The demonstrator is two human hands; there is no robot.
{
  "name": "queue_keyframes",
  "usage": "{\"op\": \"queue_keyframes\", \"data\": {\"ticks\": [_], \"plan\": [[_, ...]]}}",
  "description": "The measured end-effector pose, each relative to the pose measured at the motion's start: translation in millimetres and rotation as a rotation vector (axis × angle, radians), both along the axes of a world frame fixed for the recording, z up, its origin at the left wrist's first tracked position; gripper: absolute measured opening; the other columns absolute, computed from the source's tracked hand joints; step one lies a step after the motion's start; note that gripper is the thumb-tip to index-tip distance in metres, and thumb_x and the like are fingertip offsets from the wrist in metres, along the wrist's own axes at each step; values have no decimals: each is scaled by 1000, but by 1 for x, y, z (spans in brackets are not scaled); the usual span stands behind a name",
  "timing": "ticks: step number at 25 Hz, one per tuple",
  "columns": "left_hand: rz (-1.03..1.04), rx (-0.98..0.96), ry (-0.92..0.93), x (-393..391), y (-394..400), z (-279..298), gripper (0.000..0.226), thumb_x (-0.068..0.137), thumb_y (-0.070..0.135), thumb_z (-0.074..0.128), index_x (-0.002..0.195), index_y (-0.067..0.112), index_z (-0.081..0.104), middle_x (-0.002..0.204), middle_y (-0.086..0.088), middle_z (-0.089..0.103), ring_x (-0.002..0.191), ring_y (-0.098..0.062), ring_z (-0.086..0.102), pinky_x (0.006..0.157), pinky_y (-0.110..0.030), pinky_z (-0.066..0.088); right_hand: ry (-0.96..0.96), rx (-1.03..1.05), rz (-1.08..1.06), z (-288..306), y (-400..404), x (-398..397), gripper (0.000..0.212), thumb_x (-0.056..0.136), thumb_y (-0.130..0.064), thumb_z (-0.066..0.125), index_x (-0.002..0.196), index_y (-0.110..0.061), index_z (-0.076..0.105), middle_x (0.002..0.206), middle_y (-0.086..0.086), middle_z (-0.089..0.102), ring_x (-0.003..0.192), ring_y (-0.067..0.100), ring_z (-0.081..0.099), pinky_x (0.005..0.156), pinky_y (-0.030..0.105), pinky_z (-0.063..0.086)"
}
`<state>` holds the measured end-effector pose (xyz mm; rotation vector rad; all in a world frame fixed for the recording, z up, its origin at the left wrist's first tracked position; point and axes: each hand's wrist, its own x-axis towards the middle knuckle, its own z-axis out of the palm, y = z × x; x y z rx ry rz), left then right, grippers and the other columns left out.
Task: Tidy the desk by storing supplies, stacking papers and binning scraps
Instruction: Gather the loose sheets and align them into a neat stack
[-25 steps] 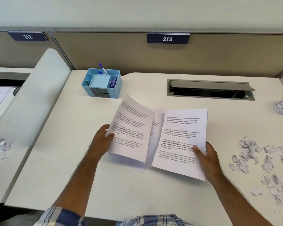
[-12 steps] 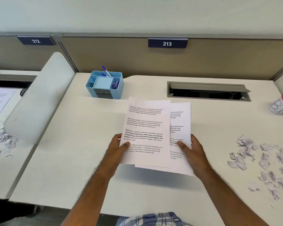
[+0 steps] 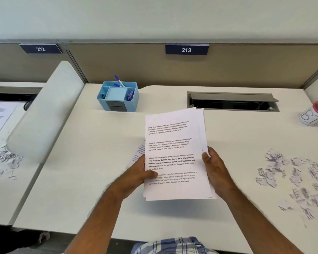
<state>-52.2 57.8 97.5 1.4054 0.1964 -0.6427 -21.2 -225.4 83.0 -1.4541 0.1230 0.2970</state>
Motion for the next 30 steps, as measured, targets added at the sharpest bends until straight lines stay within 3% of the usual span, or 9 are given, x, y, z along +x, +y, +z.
{"op": "queue_keyframes", "data": {"ticks": [3, 6, 12, 16, 19, 21, 27, 30], "plan": [[-18, 74, -34, 4, -2, -7, 73, 89, -10, 64, 146, 30, 44, 141, 3, 64, 129, -22, 62, 109, -49, 49, 30, 34, 34, -2, 0, 1, 35, 99, -27, 60, 133, -19, 56, 126, 6, 72, 113, 31, 70, 95, 50, 57], [19, 249, -144, 7, -3, -14, 72, 87, -6, 69, 145, 30, 45, 137, 7, 66, 126, -15, 63, 108, -46, 51, -3, -23, 93, -1, -4, 7, 37, 97, -12, 65, 132, -15, 54, 128, 6, 71, 116, 30, 69, 99, 51, 55], [220, 551, -388, 19, -21, -4, 52, 90, 1, 67, 133, 28, 57, 121, 15, 70, 108, 1, 66, 90, -21, 58, -145, -169, 67, 14, 1, 15, 31, 99, -5, 62, 127, -18, 59, 119, -9, 74, 109, 11, 70, 85, 20, 55], [281, 594, -432, 30, -25, 3, 43, 91, 4, 68, 119, 35, 57, 107, 25, 68, 93, 12, 64, 72, -2, 48, -188, -225, -8, 13, 6, 21, 30, 99, -8, 64, 123, -24, 58, 119, -11, 73, 110, 3, 68, 88, 16, 52], [249, 579, -369, 37, -26, -2, 33, 91, 12, 73, 118, 26, 61, 109, 11, 71, 98, -5, 68, 76, -8, 51, -179, -290, 37, 3, 6, 22, 31, 100, -12, 63, 129, -21, 58, 120, -8, 71, 113, 4, 66, 93, 19, 53], [245, 532, -326, 41, -26, -7, 34, 91, 14, 74, 123, 18, 66, 114, 4, 74, 106, -16, 69, 84, -20, 57, -161, -300, 53, -3, 7, 21, 31, 101, -11, 61, 131, -16, 58, 121, -6, 71, 112, 5, 66, 98, 25, 54], [240, 466, -355, 43, -24, -3, 36, 93, 11, 71, 127, 24, 65, 115, 7, 74, 105, -10, 69, 91, -30, 61, -175, -296, 15, 3, 8, 25, 28, 100, -12, 62, 127, -19, 58, 118, -6, 71, 109, 5, 67, 91, 19, 54], [299, 408, -352, 40, -27, 4, 43, 91, 17, 77, 131, 23, 62, 118, 7, 73, 108, -10, 68, 88, -19, 59, -138, -236, -22, 4, 6, 25, 36, 95, -9, 69, 128, -18, 58, 117, -5, 72, 109, 6, 68, 89, 20, 54]]}}
